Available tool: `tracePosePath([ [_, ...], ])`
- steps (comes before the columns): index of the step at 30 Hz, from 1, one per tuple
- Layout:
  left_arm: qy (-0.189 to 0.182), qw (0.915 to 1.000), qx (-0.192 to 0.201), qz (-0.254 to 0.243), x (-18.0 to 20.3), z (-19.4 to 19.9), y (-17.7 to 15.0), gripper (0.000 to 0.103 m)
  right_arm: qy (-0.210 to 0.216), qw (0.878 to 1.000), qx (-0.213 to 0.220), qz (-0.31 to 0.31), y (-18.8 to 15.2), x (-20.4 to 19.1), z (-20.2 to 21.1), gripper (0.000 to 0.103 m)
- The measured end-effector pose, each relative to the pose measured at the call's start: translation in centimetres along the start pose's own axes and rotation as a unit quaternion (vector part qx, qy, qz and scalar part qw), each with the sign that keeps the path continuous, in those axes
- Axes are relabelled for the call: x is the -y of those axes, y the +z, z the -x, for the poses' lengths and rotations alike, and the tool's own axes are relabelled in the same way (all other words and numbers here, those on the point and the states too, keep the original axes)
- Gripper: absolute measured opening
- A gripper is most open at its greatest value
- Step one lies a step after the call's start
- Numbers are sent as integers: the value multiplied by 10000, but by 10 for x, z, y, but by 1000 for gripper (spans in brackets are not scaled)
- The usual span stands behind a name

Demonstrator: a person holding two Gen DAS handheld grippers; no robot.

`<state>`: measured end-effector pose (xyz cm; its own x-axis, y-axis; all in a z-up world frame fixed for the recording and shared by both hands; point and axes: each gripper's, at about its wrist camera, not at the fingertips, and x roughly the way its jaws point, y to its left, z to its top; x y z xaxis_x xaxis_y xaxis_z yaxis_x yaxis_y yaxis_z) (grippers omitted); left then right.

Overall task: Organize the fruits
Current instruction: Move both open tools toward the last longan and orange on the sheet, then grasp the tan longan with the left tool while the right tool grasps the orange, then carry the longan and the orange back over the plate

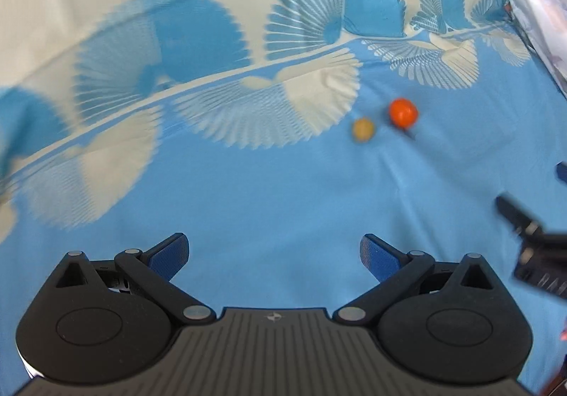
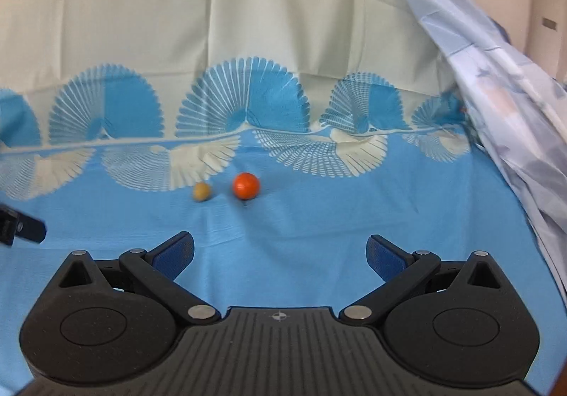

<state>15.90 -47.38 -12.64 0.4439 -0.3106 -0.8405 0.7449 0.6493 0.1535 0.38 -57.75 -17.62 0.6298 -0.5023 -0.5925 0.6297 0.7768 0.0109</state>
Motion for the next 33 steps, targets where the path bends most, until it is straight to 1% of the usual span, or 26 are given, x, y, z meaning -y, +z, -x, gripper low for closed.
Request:
tracePosePath([
  [3,-164,9998,-101,1,16,-51,35,103,281,9990,-205,270,-2,13,-68,102],
  [6,-274,9995,-160,-96,28,-89,60,103,588,9971,-295,383,1,15,-115,102],
  [9,-294,9991,-166,-270,37,-114,74,103,736,9956,-303,505,5,10,-148,102],
  [13,-448,9981,-62,-418,44,-130,84,102,982,9944,-181,339,13,5,-176,102],
  [15,-556,9977,82,-385,46,-128,84,78,1026,9941,-107,334,17,1,-183,102],
  [16,-594,9974,112,-390,47,-126,84,53,1035,9939,-85,384,19,-3,-187,102],
  [17,-579,9972,209,-422,48,-123,84,32,1063,9935,-51,415,21,-4,-188,99],
  [18,-631,9963,273,-506,50,-120,83,25,1138,9926,6,434,21,-6,-187,87],
  [19,-647,9957,308,-580,52,-117,83,25,1215,9914,76,483,21,-9,-185,78],
  [20,-656,9953,370,-606,52,-113,82,25,1293,9898,136,577,20,-12,-179,47],
  [21,-690,9949,418,-607,50,-108,80,25,1323,9889,130,662,20,-16,-175,37],
  [23,-733,9949,457,-525,44,-96,73,25,1236,9902,31,646,19,-20,-165,37],
  [26,-784,9949,501,-395,29,-68,54,25,1064,9935,-214,333,12,-19,-142,37],
  [29,-749,9955,506,-290,14,-32,29,25,1044,9941,-291,-111,2,-17,-103,37],
  [33,-554,9973,478,-63,-5,23,-8,25,979,9930,-350,-563,-10,-18,-45,37],
])
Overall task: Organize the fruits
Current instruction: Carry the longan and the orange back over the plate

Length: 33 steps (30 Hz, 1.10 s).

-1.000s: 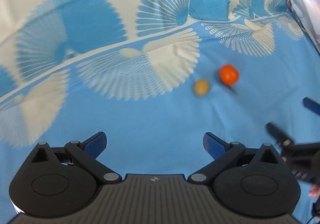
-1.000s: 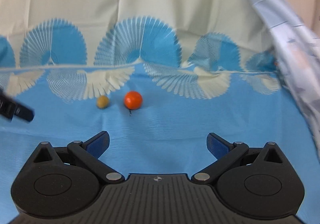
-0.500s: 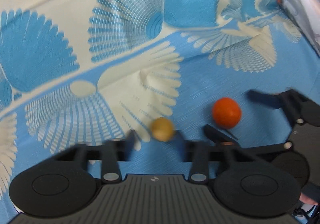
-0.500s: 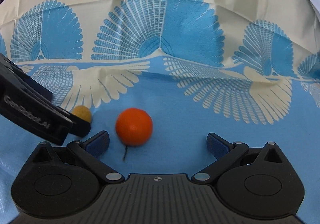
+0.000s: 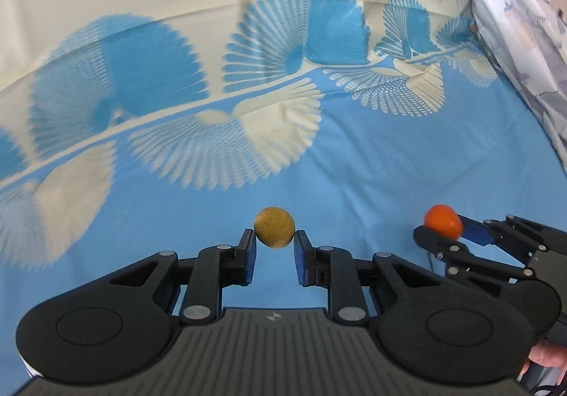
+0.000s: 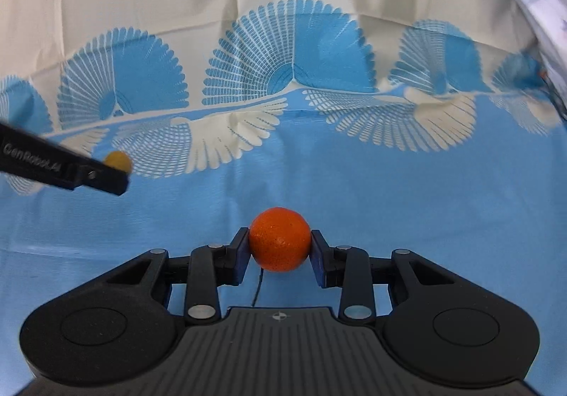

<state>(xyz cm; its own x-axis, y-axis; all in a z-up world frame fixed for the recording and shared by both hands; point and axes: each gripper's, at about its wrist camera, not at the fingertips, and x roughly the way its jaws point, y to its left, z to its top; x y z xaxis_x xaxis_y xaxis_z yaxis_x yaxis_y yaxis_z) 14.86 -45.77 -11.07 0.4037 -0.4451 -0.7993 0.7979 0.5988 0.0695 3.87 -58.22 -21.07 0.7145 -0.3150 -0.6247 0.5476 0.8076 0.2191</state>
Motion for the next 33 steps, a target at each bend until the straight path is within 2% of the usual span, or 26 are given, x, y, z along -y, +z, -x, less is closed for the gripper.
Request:
tracePosePath([
  [5,330,9993,95,169,-5,87,-46,25,110,9997,200,-11,-13,-40,75,37],
  [10,523,9966,8,639,-24,167,-94,25,456,9979,404,202,-20,-94,148,37],
  [15,883,9919,76,912,-47,236,-143,25,834,9952,385,327,-31,-143,208,37],
  [24,1306,9794,142,1531,-87,326,-230,25,1663,9820,124,886,-69,-227,289,37],
  [33,1680,9641,314,2033,-122,388,-294,25,2139,9626,-25,1662,-110,-296,340,37],
])
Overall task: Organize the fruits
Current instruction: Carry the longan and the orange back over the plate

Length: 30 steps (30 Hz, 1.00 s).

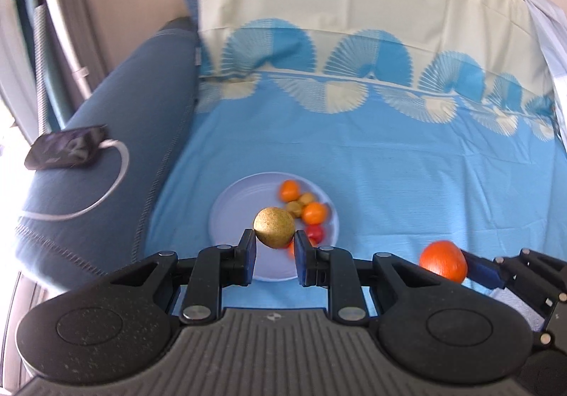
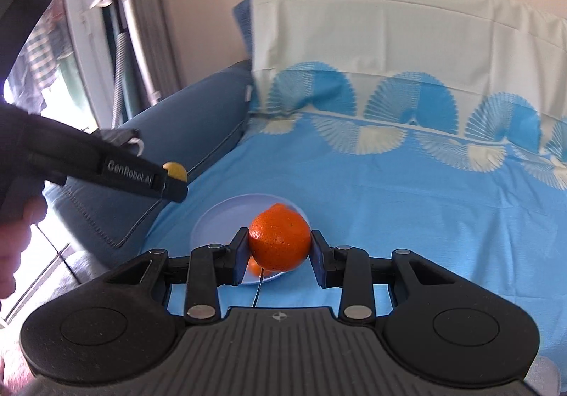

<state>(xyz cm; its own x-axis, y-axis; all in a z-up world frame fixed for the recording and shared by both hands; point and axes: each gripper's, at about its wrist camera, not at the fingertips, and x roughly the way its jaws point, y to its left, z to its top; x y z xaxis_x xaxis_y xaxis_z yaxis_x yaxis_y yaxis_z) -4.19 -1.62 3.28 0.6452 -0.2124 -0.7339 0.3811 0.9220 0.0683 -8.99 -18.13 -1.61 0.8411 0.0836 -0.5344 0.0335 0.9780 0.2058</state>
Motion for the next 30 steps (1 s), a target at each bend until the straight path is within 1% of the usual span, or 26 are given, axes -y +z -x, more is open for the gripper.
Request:
tracePosePath([
  [5,109,9997,57,223,-27,15,-17,25,120,9995,-51,298,-3,-31,2,37],
  [10,93,9993,37,367,-37,20,-30,25,122,9988,-20,464,-4,-47,12,37],
  [16,23,9991,99,406,-36,25,-34,25,66,9987,-2,501,-5,-50,20,37],
  [25,-17,9992,117,394,-39,21,-32,25,56,9988,-36,491,-5,-47,16,37],
  [28,-44,9992,92,399,-40,17,-31,25,68,9987,-99,485,-4,-46,11,37],
  [30,-161,9990,218,364,-40,6,-26,25,47,9985,-152,519,-3,-46,6,37],
])
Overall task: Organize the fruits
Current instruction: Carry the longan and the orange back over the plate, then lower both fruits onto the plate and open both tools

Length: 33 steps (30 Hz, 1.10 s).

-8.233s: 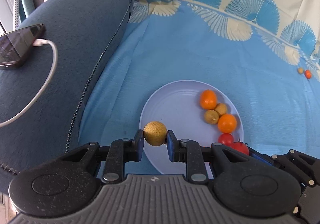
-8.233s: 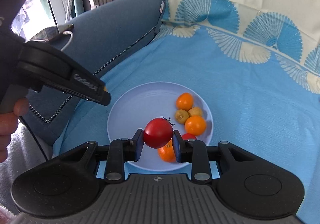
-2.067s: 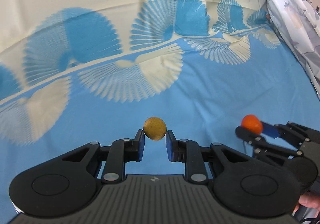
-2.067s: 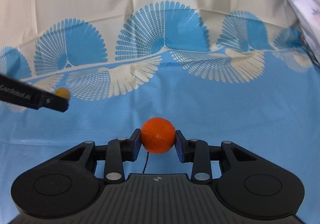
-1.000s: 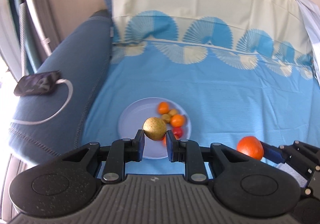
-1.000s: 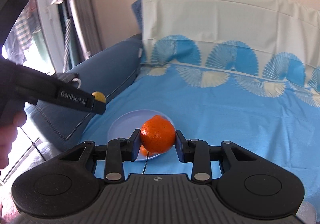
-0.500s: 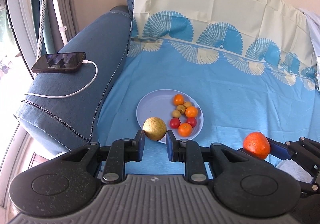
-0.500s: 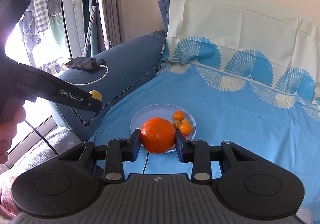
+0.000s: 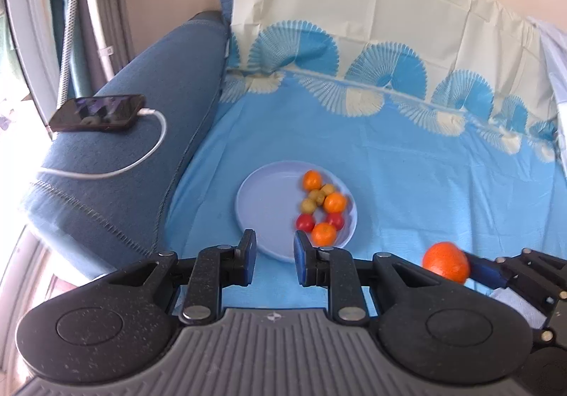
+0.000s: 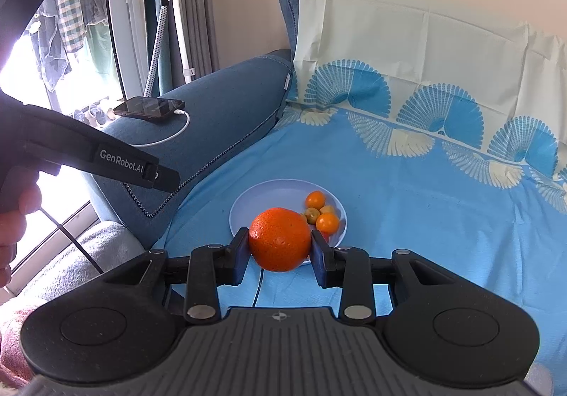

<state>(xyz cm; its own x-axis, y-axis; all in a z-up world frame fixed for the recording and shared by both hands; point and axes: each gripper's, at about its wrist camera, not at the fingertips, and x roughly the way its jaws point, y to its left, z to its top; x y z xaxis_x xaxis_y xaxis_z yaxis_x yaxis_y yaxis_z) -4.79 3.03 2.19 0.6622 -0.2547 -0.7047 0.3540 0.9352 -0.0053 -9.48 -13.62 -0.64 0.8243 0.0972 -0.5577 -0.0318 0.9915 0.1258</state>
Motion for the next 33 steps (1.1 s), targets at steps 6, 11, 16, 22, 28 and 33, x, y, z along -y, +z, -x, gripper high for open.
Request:
tracePosePath([
  [6,268,9996,108,-63,-8,-75,62,22,-5,10000,64,47,48,26,-79,37],
  [11,597,9963,-539,307,-35,-139,72,22,-67,9992,-186,-355,48,69,-135,37],
  [16,686,9938,-842,235,-49,-168,62,73,222,9962,-621,-568,27,74,-179,37],
  [22,628,9943,-854,152,-47,-181,56,93,428,9954,-788,-351,19,59,-195,37],
  [28,502,9940,-953,212,-44,-184,54,93,343,9973,-628,-190,21,55,-184,37],
  [33,572,9936,-929,279,-50,-171,52,93,270,9974,-614,-278,21,67,-175,37],
])
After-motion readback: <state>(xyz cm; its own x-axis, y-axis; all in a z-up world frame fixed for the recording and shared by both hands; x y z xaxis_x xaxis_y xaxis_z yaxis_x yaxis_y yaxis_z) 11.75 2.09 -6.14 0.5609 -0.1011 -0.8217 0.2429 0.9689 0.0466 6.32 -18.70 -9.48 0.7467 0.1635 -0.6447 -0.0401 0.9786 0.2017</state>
